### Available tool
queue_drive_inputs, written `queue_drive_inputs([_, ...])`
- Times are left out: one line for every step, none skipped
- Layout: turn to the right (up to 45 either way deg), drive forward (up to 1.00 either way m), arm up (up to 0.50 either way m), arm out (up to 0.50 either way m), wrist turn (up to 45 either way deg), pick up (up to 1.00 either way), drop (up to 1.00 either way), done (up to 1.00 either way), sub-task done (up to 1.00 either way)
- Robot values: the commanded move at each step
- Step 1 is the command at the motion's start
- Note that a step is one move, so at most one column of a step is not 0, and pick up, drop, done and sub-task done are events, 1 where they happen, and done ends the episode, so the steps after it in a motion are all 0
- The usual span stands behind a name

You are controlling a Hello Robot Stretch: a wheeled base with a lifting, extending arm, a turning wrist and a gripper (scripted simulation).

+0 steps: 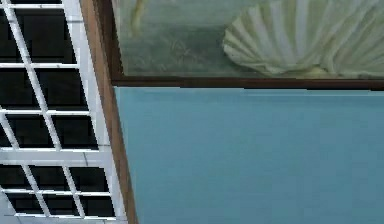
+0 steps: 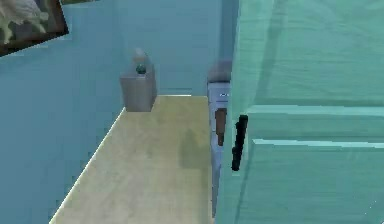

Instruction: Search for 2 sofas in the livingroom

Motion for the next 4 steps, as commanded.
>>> queue_drive_inputs([45.0, 0.0, 0.0, 0.0, 0.0, 0.0, 0.0, 0.0, 0.0])
queue_drive_inputs([0.0, 0.4, 0.0, 0.0, 0.0, 0.0, 0.0, 0.0, 0.0])
queue_drive_inputs([45.0, 0.0, 0.0, 0.0, 0.0, 0.0, 0.0, 0.0, 0.0])
queue_drive_inputs([30.0, 0.0, 0.0, 0.0, 0.0, 0.0, 0.0, 0.0, 0.0])
